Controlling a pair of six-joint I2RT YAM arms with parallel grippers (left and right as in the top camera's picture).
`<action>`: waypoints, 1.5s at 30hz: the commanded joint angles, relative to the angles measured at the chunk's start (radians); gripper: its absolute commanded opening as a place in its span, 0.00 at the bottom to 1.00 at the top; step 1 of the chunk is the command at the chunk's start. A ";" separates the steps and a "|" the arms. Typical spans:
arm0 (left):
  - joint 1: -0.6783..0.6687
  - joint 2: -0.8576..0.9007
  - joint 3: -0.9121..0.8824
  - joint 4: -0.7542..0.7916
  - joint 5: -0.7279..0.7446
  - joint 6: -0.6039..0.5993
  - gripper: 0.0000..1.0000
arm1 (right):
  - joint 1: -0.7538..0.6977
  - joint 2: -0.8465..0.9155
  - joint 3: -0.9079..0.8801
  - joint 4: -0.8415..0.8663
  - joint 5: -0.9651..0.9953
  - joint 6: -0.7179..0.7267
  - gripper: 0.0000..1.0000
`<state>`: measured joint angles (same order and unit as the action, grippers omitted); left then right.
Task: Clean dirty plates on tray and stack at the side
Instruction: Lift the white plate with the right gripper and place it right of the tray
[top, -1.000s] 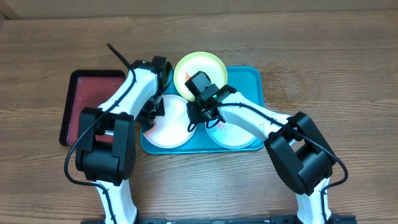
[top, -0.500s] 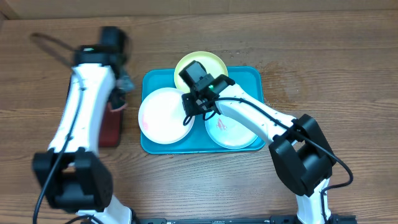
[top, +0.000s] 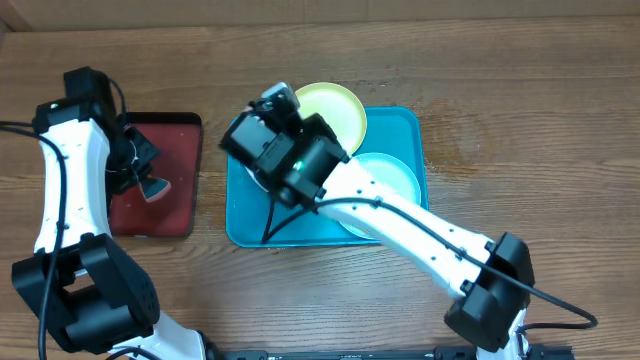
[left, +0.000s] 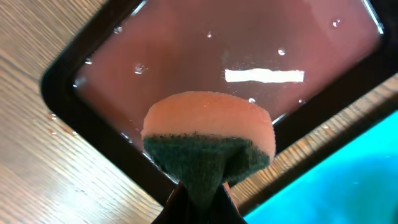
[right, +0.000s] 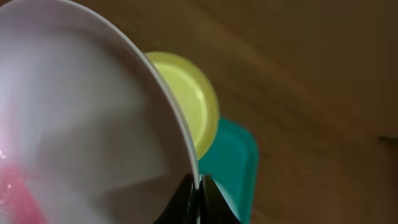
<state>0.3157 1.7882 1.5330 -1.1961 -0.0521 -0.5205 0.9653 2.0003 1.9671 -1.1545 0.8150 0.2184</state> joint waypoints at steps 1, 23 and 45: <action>0.005 0.007 -0.008 0.004 0.071 0.017 0.04 | 0.055 -0.031 0.034 0.013 0.336 -0.114 0.04; 0.005 0.007 -0.008 -0.007 0.072 0.019 0.04 | -0.113 -0.003 -0.013 0.026 -0.202 0.013 0.04; 0.003 0.007 -0.008 0.019 0.080 0.019 0.04 | -1.170 -0.034 -0.234 -0.067 -0.914 0.016 0.04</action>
<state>0.3187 1.7882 1.5307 -1.1816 0.0166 -0.5171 -0.1467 2.0018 1.7798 -1.2495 -0.0593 0.2703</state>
